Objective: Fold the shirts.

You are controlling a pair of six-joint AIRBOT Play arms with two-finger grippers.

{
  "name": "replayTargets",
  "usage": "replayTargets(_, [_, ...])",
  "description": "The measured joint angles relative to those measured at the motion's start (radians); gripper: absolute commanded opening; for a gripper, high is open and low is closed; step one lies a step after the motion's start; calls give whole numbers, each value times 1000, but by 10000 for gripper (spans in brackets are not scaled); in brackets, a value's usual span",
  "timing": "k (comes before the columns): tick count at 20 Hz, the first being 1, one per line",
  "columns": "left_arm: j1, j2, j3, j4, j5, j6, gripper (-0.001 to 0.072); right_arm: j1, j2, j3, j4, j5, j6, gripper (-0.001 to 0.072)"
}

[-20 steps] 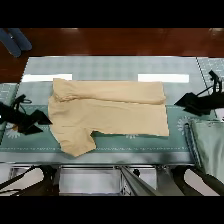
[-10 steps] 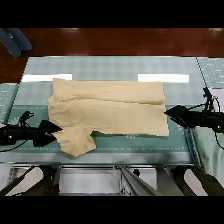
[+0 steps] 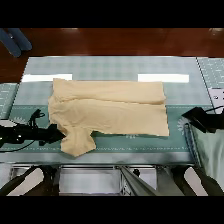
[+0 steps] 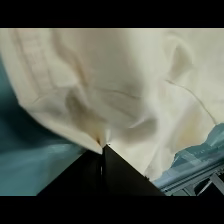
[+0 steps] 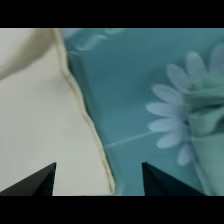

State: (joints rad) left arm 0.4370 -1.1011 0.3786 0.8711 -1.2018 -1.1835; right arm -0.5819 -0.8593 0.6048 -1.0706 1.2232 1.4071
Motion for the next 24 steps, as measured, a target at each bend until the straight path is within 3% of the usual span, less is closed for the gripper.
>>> replayTargets(5, [-5, 2, 69, -27, -54, 18, 26, 96, 0, -106, -97, 64, 54, 617])
replayTargets(10, [-6, 3, 97, -32, -63, 19, 26, 202, -4, -161, -90, 35, 85, 616])
replayTargets(15, [-6, 3, 103, -34, -66, 21, 26, 230, -94, -172, -29, -20, 83, 617])
replayTargets(19, [-7, 3, 104, -34, -57, 21, 27, 235, -180, -169, 110, -99, 56, 615])
replayTargets(20, [-7, 3, 104, -34, -53, 21, 26, 235, -198, -167, 143, -120, 47, 582])
replayTargets(21, [-7, 3, 104, -34, -51, 22, 26, 236, -214, -164, 174, -151, 34, 403])
replayTargets(22, [-7, 3, 104, -35, -46, 22, 27, 237, -228, -161, 188, -178, 20, 109])
replayTargets(23, [-7, 3, 105, -34, -45, 23, 27, 237, -239, -156, 186, -193, -2, 30])
replayTargets(24, [-7, 3, 107, -34, -41, 23, 27, 237, -246, -146, 214, -198, -26, 30])
